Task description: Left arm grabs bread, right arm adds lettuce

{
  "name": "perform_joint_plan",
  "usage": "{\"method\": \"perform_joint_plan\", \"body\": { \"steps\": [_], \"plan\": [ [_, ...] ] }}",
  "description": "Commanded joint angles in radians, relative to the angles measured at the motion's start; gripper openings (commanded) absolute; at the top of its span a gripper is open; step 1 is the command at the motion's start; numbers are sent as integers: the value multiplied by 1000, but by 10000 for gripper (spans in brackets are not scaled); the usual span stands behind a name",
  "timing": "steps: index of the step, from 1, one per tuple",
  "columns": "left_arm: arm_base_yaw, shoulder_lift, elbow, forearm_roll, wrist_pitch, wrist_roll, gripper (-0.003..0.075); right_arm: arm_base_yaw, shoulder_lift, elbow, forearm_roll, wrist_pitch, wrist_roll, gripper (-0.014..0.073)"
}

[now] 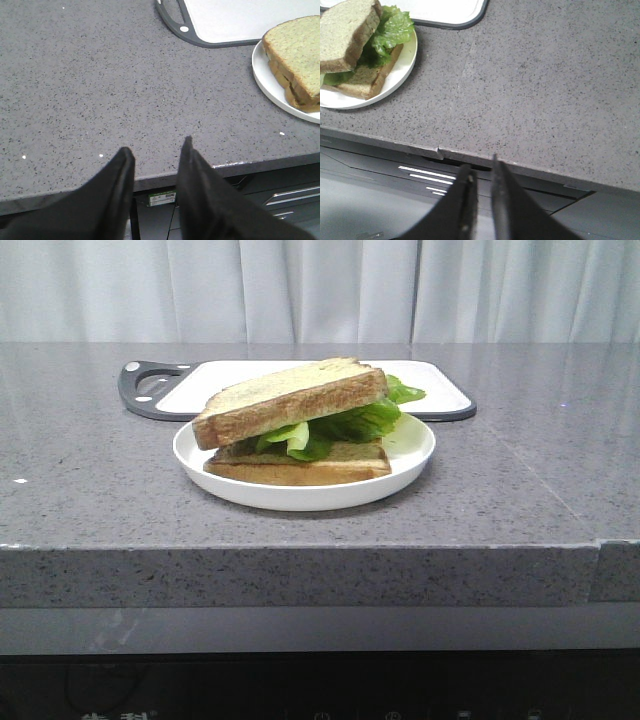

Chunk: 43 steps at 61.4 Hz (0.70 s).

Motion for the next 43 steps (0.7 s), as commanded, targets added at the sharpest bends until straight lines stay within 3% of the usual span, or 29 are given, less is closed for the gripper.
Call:
{"method": "perform_joint_plan", "body": {
  "steps": [1,3,7,38,43],
  "plan": [
    [3,5,-26,-15,-86,-11,56,-1,3,-22,-13,-70,-8,-83],
    [3,5,-26,-15,-86,-11,30,-1,3,-22,-14,-70,-8,-120],
    [3,5,-26,-15,-86,-11,-21,-1,3,-22,-13,-55,-8,-113],
    [3,-23,-7,-15,-90,-11,-20,-1,3,-22,-13,-48,-8,-118],
    [8,-58,38,27,-172,19,-20,-1,3,-22,-13,-48,-8,-118]
  ]
}}
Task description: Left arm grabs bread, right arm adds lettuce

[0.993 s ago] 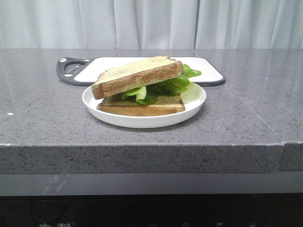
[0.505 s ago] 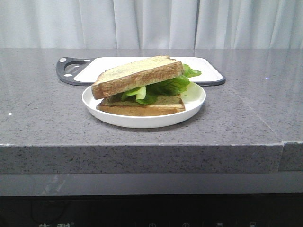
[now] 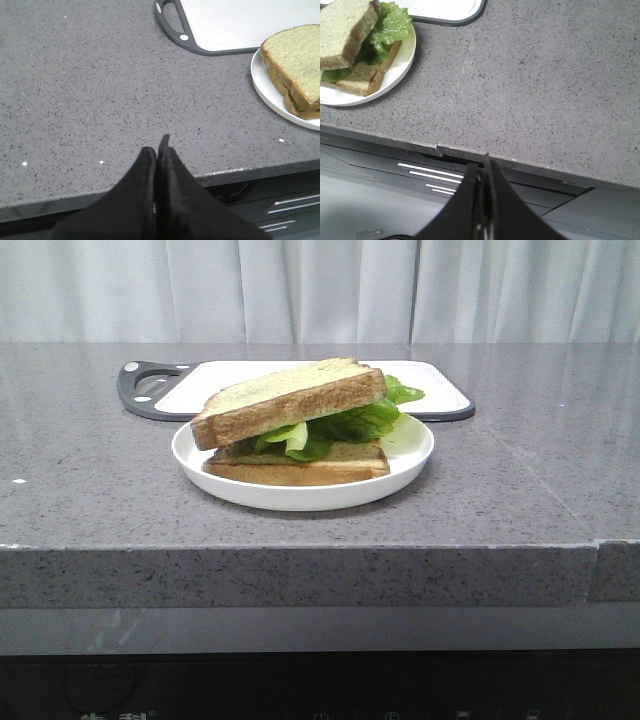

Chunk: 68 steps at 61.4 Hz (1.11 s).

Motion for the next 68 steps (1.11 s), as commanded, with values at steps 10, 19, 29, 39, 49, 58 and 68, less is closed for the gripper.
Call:
{"method": "perform_joint_plan", "body": {
  "steps": [10,19,29,39,49,58,68],
  "plan": [
    [11,-151,221,25,-468,14,-20,-1,3,-22,-13,-57,-8,-118],
    [11,-283,452,25,-709,14,-20,-1,3,-22,-13,-57,-8,-118],
    [11,-387,611,23,-858,14,-20,-1,3,-22,-13,-57,-8,-118],
    [11,-421,697,11,-974,14,-20,-1,3,-22,-13,-54,-8,-118],
    [11,-421,695,11,-946,14,-20,-1,3,-22,-13,-52,-8,-118],
    [11,-419,695,11,-948,14,-20,-1,3,-22,-13,-52,-8,-118],
    [11,-419,695,-23,-948,14,-20,-1,3,-22,-13,-52,-8,-118]
  ]
}}
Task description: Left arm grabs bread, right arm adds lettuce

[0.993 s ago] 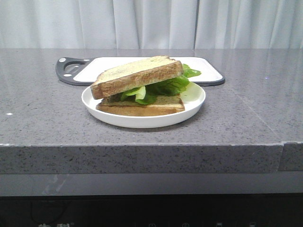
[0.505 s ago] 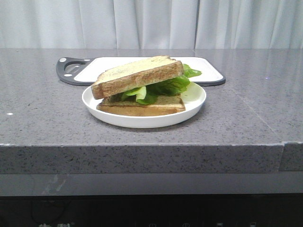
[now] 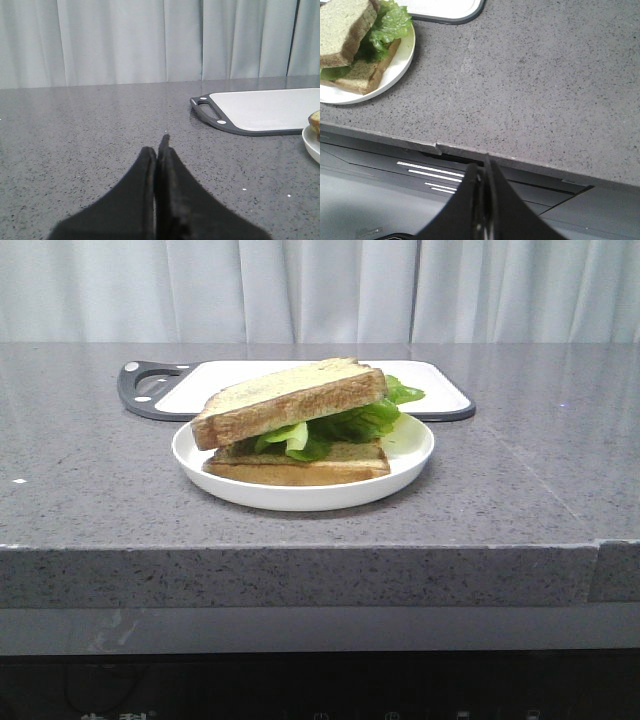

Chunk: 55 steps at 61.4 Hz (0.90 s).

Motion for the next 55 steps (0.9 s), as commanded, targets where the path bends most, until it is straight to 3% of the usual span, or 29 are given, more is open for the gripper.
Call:
{"method": "perform_joint_plan", "body": {
  "steps": [1,14,55],
  "plan": [
    [2,-19,6,-35,-91,-4,-20,-1,5,-22,-10,-57,-6,-118],
    [2,-19,6,29,-93,-64,-20,-1,5,-22,-10,-57,-6,-118],
    [2,-19,6,16,-93,-77,-20,-1,5,-22,-10,-57,-6,-118]
  ]
}}
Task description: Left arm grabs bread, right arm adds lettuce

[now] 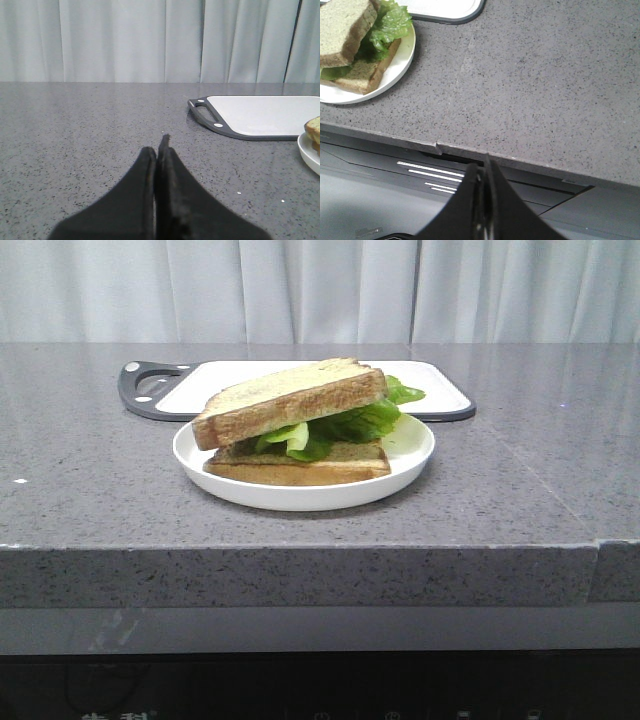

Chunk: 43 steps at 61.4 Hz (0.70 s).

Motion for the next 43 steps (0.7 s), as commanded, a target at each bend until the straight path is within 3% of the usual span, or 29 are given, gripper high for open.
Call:
{"method": "perform_joint_plan", "body": {
  "steps": [1,13,19,43],
  "plan": [
    [2,-19,6,-7,-93,-13,-20,-1,5,-22,-10,-57,-8,-118],
    [2,-19,6,-7,-93,-13,-20,-1,5,-20,-16,-61,-9,-118],
    [2,-19,6,-7,-93,-13,-20,-10,-39,30,-53,-136,-10,-118],
    [2,-19,6,-7,-93,-13,-20,-139,-395,596,-54,-783,-21,-118]
  ]
}}
